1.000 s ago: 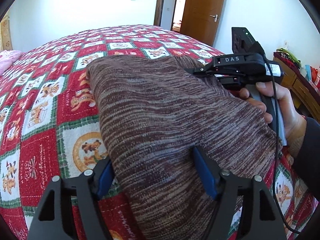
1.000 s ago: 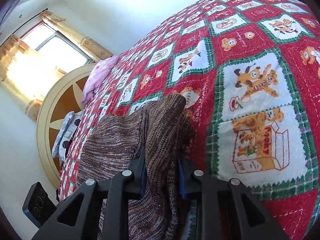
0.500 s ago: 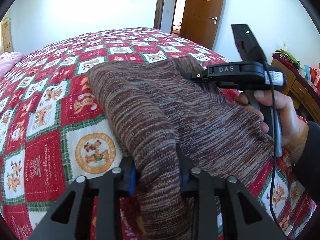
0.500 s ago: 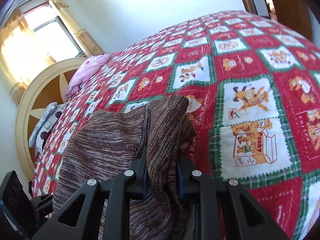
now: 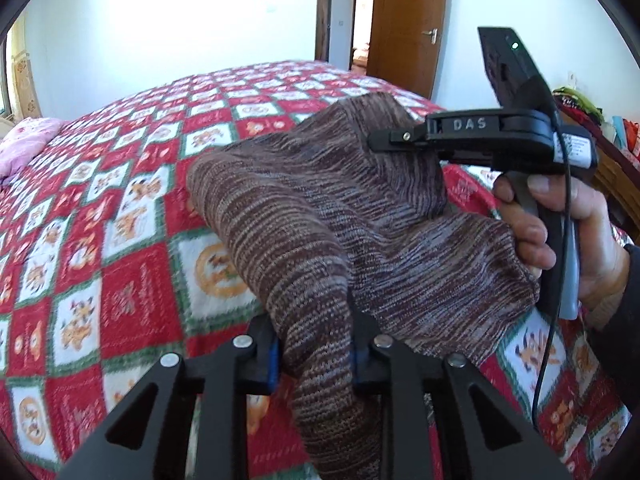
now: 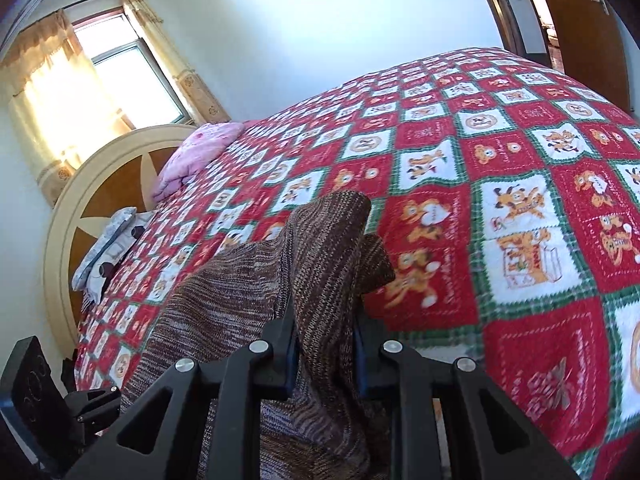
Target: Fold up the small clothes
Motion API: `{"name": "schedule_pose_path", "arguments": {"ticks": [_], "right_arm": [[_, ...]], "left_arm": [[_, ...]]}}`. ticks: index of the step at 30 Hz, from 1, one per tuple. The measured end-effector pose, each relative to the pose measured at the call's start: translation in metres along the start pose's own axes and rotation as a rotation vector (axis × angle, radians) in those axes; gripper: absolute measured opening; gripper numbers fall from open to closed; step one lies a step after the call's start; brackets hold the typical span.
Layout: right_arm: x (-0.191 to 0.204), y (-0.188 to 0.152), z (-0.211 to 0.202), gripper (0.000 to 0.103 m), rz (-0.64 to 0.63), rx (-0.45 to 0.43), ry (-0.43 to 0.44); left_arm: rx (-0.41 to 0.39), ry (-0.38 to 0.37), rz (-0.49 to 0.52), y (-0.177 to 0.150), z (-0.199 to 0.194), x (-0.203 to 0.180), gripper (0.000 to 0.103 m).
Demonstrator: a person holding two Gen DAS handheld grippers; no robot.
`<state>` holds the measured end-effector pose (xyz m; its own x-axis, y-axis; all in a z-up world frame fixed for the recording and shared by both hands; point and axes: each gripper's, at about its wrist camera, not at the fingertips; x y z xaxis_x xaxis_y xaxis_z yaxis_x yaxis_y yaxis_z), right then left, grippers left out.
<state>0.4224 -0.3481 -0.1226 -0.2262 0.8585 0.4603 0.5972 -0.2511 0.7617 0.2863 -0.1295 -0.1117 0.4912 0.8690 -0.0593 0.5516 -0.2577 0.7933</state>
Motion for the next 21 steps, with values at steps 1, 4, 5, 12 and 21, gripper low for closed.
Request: {"name": "schedule_pose_path", "arguments": {"ticks": [1, 4, 5, 12, 21], "right_arm": [[0.004, -0.002, -0.001, 0.022, -0.002, 0.001, 0.003], [0.016, -0.009, -0.005, 0.022, -0.004, 0.002, 0.016], [0.021, -0.011, -0.007, 0.022, -0.006, 0.001, 0.024], [0.055, -0.021, -0.013, 0.022, -0.023, -0.002, 0.068], [0.102, -0.033, -0.009, 0.022, -0.036, 0.007, 0.130]], "left_arm": [[0.008, 0.004, -0.008, -0.001, -0.002, 0.001, 0.025], [0.012, 0.014, -0.015, -0.006, -0.012, 0.005, 0.025], [0.009, 0.018, -0.014, -0.007, -0.017, 0.007, 0.025], [-0.008, 0.055, -0.012, -0.013, -0.049, 0.014, 0.025], [-0.023, 0.124, -0.020, -0.023, -0.086, 0.032, 0.025]]}}
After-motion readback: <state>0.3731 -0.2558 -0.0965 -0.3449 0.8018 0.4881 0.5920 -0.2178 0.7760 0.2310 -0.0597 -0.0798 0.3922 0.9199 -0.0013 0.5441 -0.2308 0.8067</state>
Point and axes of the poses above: each gripper's, at about its wrist camera, not at the fingertips, and z roughly the way its jaws point, x to its left, y to its top, and after that the axes turned 10 degrees about -x, right-handed
